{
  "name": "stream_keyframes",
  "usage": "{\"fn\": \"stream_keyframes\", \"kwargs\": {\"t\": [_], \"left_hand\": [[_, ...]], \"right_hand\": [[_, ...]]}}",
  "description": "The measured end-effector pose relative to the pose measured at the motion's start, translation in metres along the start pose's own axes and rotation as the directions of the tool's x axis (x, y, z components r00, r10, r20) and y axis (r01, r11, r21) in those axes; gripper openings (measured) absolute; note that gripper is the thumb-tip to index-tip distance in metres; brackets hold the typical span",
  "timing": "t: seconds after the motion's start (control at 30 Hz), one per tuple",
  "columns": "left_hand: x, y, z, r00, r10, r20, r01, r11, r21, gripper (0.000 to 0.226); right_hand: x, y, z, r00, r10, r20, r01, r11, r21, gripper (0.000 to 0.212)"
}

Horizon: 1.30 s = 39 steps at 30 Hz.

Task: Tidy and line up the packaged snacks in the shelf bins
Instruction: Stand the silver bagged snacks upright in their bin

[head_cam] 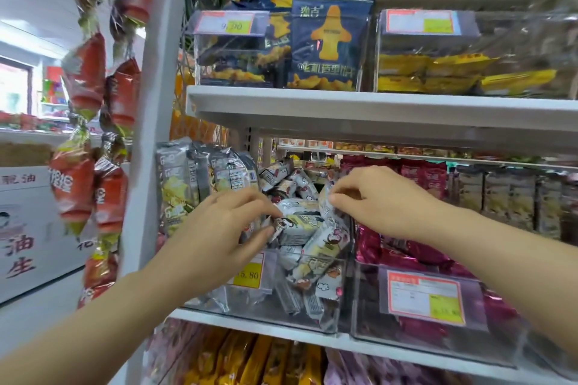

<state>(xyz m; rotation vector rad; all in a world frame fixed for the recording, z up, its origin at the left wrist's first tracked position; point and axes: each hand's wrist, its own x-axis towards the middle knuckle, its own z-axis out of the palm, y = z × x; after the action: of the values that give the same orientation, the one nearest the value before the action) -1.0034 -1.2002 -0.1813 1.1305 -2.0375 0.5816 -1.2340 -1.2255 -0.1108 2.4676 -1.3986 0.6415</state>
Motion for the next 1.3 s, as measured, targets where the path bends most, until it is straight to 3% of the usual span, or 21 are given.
{"fn": "stream_keyframes", "kwargs": {"t": [0.13, 0.27, 0.37, 0.5, 0.63, 0.7, 0.8, 0.93, 1.03, 1.13, 1.3], "left_hand": [[-0.006, -0.008, -0.015, 0.987, -0.047, -0.151, 0.052, 0.998, 0.032, 0.026], [-0.013, -0.026, -0.041, 0.907, -0.274, -0.321, 0.313, 0.947, 0.076, 0.041], [-0.009, -0.040, -0.056, 0.871, -0.404, -0.281, 0.438, 0.896, 0.069, 0.059], [-0.001, -0.052, -0.068, 0.869, -0.433, -0.241, 0.438, 0.898, -0.034, 0.057], [0.003, -0.055, -0.073, 0.895, -0.382, -0.231, 0.414, 0.904, 0.107, 0.054], [0.010, -0.057, -0.080, 0.933, -0.318, -0.168, 0.351, 0.904, 0.243, 0.054], [0.031, -0.062, -0.098, 0.959, -0.259, 0.119, 0.197, 0.903, 0.381, 0.058], [0.060, -0.058, -0.113, 0.841, -0.345, 0.417, 0.160, 0.895, 0.417, 0.071], [0.069, -0.057, -0.113, 0.788, -0.394, 0.474, 0.182, 0.883, 0.432, 0.078], [0.066, -0.061, -0.115, 0.784, -0.418, 0.459, 0.232, 0.883, 0.408, 0.078], [0.056, -0.066, -0.115, 0.803, -0.385, 0.456, 0.263, 0.914, 0.309, 0.058]], "right_hand": [[0.004, -0.024, 0.000, 0.990, -0.088, -0.113, 0.096, 0.993, 0.067, 0.029], [0.030, -0.059, 0.001, 0.981, -0.178, -0.077, 0.191, 0.951, 0.242, 0.045], [0.055, -0.085, 0.004, 0.979, -0.202, -0.002, 0.191, 0.920, 0.344, 0.068], [0.092, -0.105, 0.006, 0.976, -0.196, 0.100, 0.157, 0.939, 0.307, 0.092], [0.122, -0.112, 0.001, 0.940, -0.205, 0.274, 0.153, 0.968, 0.201, 0.102], [0.134, -0.114, 0.002, 0.904, -0.196, 0.379, 0.139, 0.975, 0.172, 0.107], [0.148, -0.114, 0.006, 0.865, -0.196, 0.461, 0.105, 0.971, 0.214, 0.112], [0.155, -0.113, 0.010, 0.851, -0.234, 0.471, 0.127, 0.961, 0.247, 0.124], [0.151, -0.112, 0.006, 0.859, -0.228, 0.459, 0.120, 0.960, 0.252, 0.118], [0.145, -0.111, -0.002, 0.855, -0.213, 0.472, 0.105, 0.964, 0.245, 0.106], [0.136, -0.110, -0.009, 0.830, -0.218, 0.513, 0.094, 0.962, 0.258, 0.099]]}}
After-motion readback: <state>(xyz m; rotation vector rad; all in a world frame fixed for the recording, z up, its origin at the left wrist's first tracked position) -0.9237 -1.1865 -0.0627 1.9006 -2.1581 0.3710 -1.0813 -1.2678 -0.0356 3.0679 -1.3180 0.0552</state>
